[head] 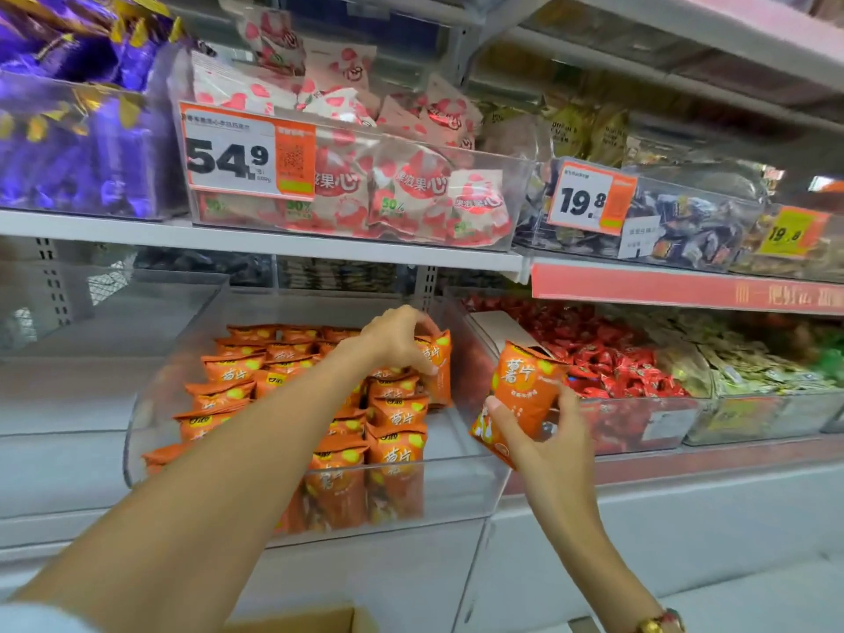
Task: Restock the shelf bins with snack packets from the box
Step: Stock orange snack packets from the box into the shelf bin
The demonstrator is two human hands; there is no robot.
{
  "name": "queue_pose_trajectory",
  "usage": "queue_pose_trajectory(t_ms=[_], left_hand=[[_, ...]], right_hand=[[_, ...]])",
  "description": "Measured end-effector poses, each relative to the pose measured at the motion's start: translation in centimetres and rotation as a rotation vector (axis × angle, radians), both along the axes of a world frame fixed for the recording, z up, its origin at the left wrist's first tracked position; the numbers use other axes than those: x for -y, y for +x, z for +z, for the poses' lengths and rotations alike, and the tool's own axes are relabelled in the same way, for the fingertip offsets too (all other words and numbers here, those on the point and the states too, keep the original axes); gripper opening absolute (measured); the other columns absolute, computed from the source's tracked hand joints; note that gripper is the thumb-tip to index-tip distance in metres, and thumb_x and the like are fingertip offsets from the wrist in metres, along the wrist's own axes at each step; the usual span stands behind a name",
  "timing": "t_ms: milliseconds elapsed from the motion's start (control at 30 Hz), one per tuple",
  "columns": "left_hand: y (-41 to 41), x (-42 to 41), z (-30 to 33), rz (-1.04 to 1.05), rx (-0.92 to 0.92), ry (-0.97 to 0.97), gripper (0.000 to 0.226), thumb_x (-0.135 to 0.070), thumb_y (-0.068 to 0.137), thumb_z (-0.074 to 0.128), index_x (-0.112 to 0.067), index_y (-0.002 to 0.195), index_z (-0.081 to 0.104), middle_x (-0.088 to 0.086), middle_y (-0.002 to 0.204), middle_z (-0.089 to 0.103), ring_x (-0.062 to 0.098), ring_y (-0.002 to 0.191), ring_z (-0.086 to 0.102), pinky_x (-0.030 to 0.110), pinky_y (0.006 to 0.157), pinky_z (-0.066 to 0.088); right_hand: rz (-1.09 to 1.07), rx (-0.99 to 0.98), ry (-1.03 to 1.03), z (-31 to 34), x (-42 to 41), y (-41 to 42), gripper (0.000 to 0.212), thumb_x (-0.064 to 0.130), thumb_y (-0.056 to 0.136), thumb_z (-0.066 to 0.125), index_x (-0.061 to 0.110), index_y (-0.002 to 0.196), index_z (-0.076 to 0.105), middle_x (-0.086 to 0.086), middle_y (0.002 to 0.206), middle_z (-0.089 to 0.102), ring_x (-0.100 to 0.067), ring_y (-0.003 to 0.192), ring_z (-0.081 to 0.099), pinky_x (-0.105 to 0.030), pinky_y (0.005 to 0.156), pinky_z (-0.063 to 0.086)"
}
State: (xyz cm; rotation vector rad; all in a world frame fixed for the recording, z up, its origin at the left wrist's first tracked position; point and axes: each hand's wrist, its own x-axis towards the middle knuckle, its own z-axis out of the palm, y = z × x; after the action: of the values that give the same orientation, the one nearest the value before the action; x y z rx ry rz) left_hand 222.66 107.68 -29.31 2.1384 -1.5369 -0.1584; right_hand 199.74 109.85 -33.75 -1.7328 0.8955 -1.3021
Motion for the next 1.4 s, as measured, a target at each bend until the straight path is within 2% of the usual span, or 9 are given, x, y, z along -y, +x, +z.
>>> queue_pose_trajectory(t_ms=[167, 333, 567, 700, 800, 933, 1033, 1200, 1400], left_hand=[[0.1, 1.6, -0.8, -0.006, 0.059, 0.145, 0.064, -0.038, 0.068, 0.085, -0.026, 0.127, 0.062, -0.004, 0.134, 0.058, 0.02, 0.123, 0.054, 0.037, 0.101, 0.044], [-0.8, 2.3, -1.7, 0.092, 0.135, 0.149, 0.053, -0.05, 0.058, 0.088, -0.032, 0.101, 0.062, -0.005, 0.114, 0.065, 0.021, 0.108, 0.06, 0.038, 0.092, 0.049], [-1.1, 0.7, -0.7, 0.131, 0.261, 0.108, 0.055, -0.066, 0.065, 0.074, -0.028, 0.104, 0.068, -0.005, 0.111, 0.067, 0.022, 0.108, 0.061, 0.034, 0.083, 0.047], [-0.9, -1.9, 2.2, -0.01, -0.01, -0.147, 0.037, -0.056, 0.09, 0.054, -0.026, 0.106, 0.07, -0.005, 0.107, 0.069, 0.015, 0.105, 0.062, 0.033, 0.087, 0.049], [-3.0, -4.5, 5.1, -0.286, -0.308, -0.194, 0.033, -0.047, 0.094, 0.053, -0.026, 0.116, 0.065, -0.012, 0.11, 0.067, 0.001, 0.095, 0.064, 0.019, 0.076, 0.051], [-5.1, -5.8, 6.3, -0.483, -0.189, 0.019, 0.054, -0.042, 0.08, 0.073, -0.023, 0.129, 0.058, -0.007, 0.12, 0.065, 0.002, 0.105, 0.063, 0.022, 0.092, 0.051], [-5.2, -5.7, 5.8, -0.527, -0.177, -0.02, 0.044, -0.032, 0.08, 0.076, -0.015, 0.12, 0.065, -0.002, 0.111, 0.071, 0.01, 0.102, 0.067, 0.03, 0.091, 0.053], [-3.2, -4.4, 4.4, -0.368, -0.18, -0.24, 0.046, -0.041, 0.075, 0.08, -0.024, 0.114, 0.065, -0.007, 0.105, 0.071, 0.005, 0.094, 0.067, 0.034, 0.09, 0.053], [-3.3, -2.1, 0.1, -0.181, 0.119, -0.038, 0.053, -0.056, 0.072, 0.076, -0.034, 0.118, 0.063, -0.012, 0.116, 0.066, 0.012, 0.108, 0.061, 0.042, 0.095, 0.047]], right_hand=[[-0.05, -0.034, -0.066, 0.1, 0.8, 0.4, 0.039, 0.038, 0.078, 0.075, 0.018, 0.109, 0.063, 0.003, 0.105, 0.052, -0.001, 0.09, 0.055, -0.017, 0.073, 0.048], [-0.032, 0.05, -0.019, 0.1, 0.8, 0.4, 0.052, 0.036, 0.074, 0.08, 0.032, 0.116, 0.05, 0.013, 0.103, 0.057, 0.004, 0.09, 0.058, -0.019, 0.073, 0.05], [0.014, 0.116, -0.023, 0.4, 0.6, 0.0, 0.043, 0.03, 0.075, 0.08, 0.042, 0.101, 0.047, 0.019, 0.1, 0.058, 0.005, 0.092, 0.057, -0.023, 0.079, 0.049], [0.074, 0.109, -0.054, 0.7, 0.7, -0.4, 0.041, 0.028, 0.077, 0.077, 0.046, 0.1, 0.049, 0.022, 0.102, 0.06, 0.015, 0.09, 0.056, -0.004, 0.071, 0.045], [0.124, 0.098, -0.067, 0.6, 0.7, -0.2, 0.045, 0.029, 0.077, 0.076, 0.04, 0.114, 0.053, 0.023, 0.104, 0.061, 0.017, 0.093, 0.056, -0.001, 0.072, 0.043], [0.195, 0.068, -0.12, 0.7, 0.0, 0.6, 0.047, 0.021, 0.079, 0.077, 0.042, 0.113, 0.052, 0.026, 0.103, 0.062, 0.017, 0.094, 0.057, -0.003, 0.075, 0.043], [0.193, 0.026, -0.116, 0.5, 0.1, 0.8, 0.053, 0.029, 0.079, 0.077, 0.047, 0.121, 0.05, 0.026, 0.113, 0.061, 0.012, 0.107, 0.055, -0.017, 0.089, 0.048], [0.073, -0.328, -0.306, -0.8, 1.2, -0.2, 0.089, 0.057, 0.075, 0.071, 0.033, 0.148, 0.025, 0.015, 0.147, 0.032, 0.002, 0.135, 0.023, -0.028, 0.109, 0.027], [0.152, -0.554, -0.415, -2.6, 1.6, -0.6, 0.08, 0.058, 0.088, 0.053, 0.026, 0.152, 0.017, 0.024, 0.157, -0.002, 0.006, 0.144, 0.002, -0.029, 0.118, 0.02]])
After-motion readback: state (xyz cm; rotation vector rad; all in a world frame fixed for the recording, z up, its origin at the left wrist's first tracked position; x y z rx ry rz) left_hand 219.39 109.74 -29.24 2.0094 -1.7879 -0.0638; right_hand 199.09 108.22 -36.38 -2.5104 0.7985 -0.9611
